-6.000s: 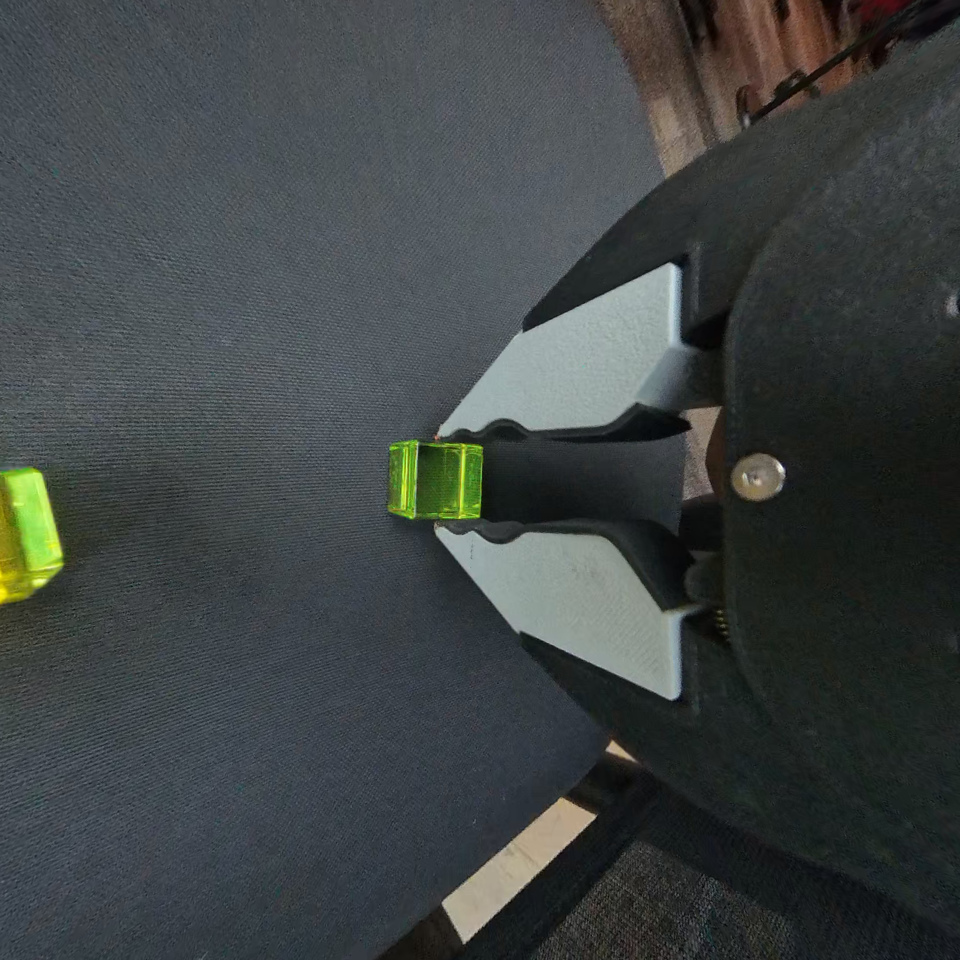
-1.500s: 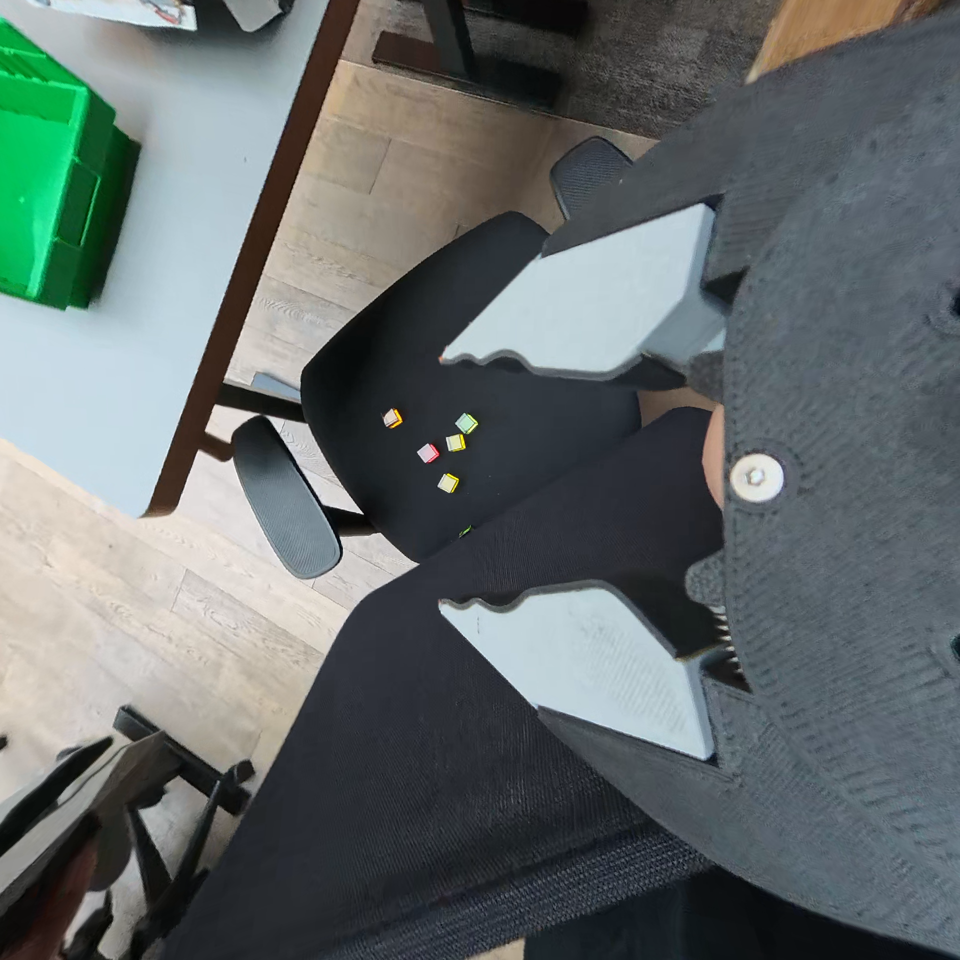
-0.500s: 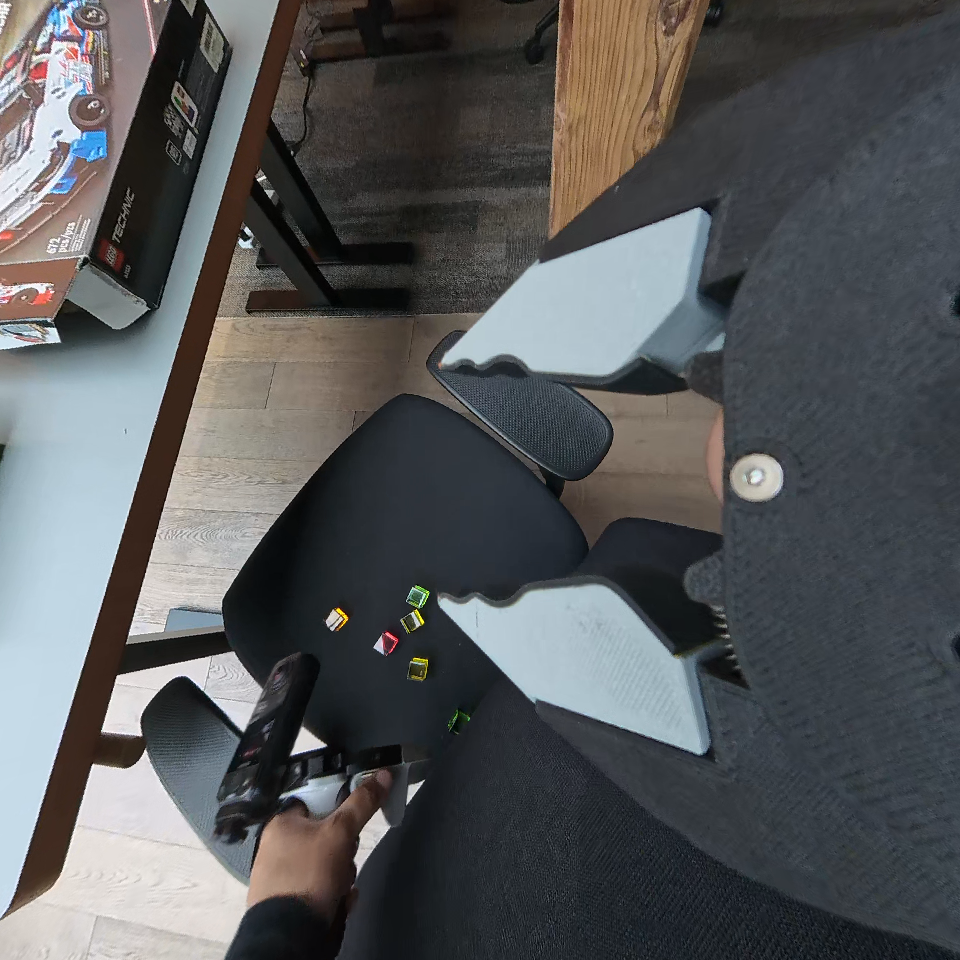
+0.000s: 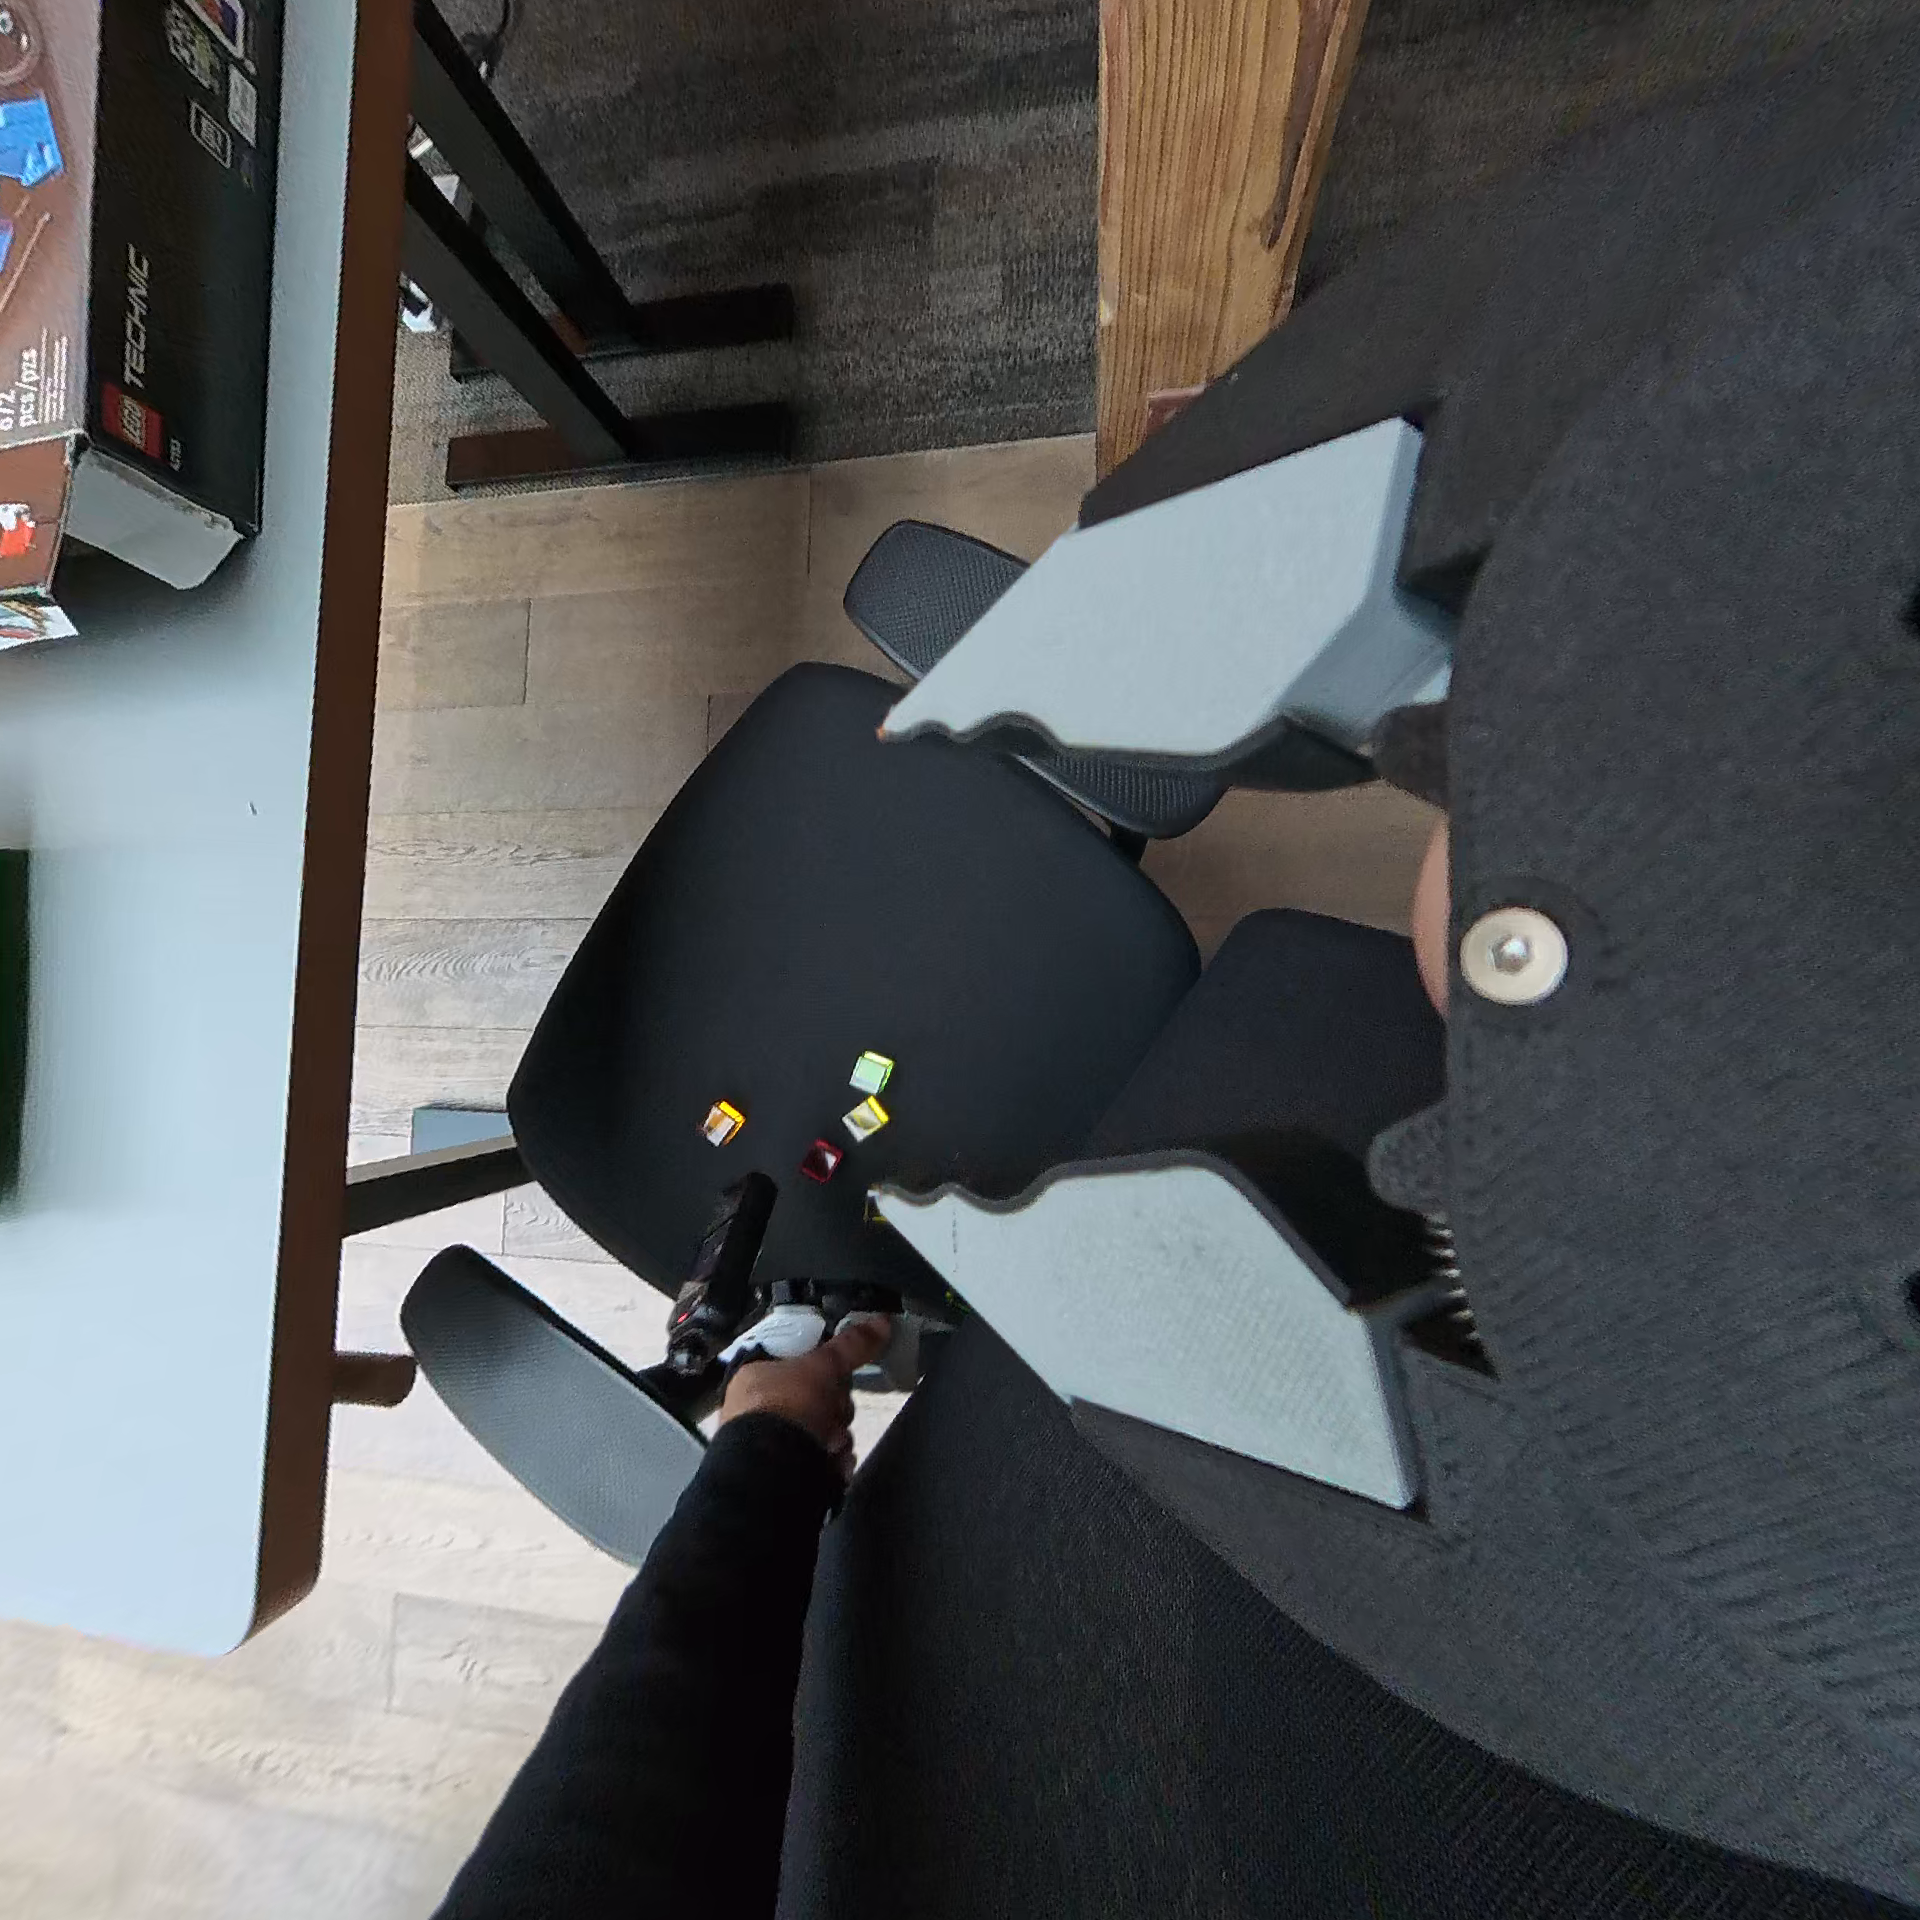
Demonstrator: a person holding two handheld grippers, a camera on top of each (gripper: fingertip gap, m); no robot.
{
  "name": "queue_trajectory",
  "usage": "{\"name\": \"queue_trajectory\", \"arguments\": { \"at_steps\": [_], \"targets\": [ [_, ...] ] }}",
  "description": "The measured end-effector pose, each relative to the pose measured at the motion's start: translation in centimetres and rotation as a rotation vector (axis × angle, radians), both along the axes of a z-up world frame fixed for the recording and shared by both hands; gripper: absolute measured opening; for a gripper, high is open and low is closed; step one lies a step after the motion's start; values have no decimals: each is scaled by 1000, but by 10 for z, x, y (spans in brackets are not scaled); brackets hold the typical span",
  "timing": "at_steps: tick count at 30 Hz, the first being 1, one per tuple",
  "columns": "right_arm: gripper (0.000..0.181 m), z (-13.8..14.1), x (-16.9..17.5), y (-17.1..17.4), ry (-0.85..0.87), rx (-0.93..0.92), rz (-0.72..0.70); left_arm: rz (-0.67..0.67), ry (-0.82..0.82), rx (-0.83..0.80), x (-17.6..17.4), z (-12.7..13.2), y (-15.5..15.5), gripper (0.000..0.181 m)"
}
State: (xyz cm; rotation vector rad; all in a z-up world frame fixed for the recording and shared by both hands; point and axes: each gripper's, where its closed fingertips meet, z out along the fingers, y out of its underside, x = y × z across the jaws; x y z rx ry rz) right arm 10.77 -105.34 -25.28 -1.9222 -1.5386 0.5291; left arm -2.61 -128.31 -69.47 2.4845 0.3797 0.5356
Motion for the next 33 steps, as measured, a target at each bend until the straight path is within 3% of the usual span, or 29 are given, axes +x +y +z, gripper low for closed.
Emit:
{"name": "queue_trajectory", "arguments": {
  "at_steps": [10,15,18,23,29,33],
  "targets": [
    [72,11,-1,1,95,-102,-26,187,-45,-84,34,-31,16,66],
    [69,16,-2,0,127,-123,-23,218,-5,-95,37,-53,21,28],
    [69,16,-2,-1,132,-136,-21,182,5,-87,39,-58,22,28],
    [67,21,-2,0,165,-167,-29,207,13,-40,34,-52,32,26],
    [64,25,-4,-1,174,-154,-19,247,12,99,17,-25,62,24],
    [62,24,-2,-1,157,-127,-20,308,35,226,-9,-10,103,24]
  ]
}}
